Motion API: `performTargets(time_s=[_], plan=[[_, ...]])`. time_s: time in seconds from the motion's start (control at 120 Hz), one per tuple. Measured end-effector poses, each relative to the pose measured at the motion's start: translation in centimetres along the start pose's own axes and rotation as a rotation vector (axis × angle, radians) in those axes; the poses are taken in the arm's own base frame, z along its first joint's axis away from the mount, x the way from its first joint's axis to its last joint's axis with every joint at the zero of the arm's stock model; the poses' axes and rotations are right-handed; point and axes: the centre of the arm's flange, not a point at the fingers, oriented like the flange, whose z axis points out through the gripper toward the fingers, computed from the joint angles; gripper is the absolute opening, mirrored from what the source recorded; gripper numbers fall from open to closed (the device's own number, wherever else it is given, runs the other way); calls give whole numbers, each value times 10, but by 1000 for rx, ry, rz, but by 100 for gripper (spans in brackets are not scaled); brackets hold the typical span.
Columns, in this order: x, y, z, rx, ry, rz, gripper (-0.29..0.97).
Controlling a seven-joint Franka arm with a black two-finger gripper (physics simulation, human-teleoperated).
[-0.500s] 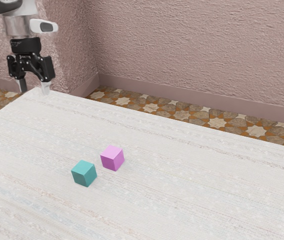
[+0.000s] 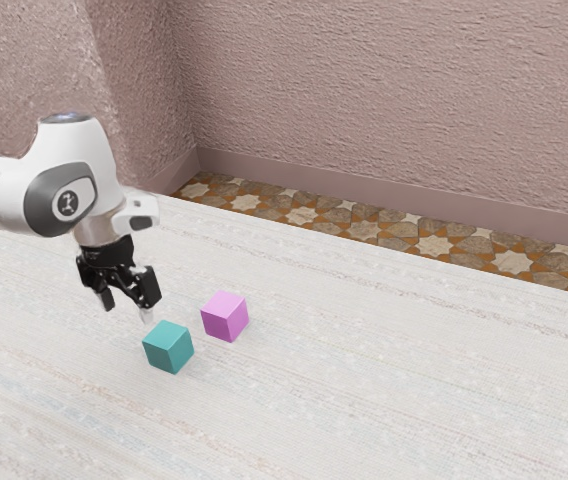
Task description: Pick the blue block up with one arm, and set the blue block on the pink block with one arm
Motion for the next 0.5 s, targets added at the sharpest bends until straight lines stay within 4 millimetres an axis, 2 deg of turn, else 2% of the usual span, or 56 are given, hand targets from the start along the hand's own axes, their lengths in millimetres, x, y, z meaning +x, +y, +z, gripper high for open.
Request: performTargets(time_s=[0.083, 0.175, 0.283, 0.417, 0.5], plan=[[1, 1, 25, 8, 46, 15, 62], [8, 4, 43, 18, 88, 40, 61], [16, -1, 54, 26, 131, 49, 61], [27, -11, 80, 24, 140, 35, 60], [35, -16, 82, 20, 160, 24, 60]])
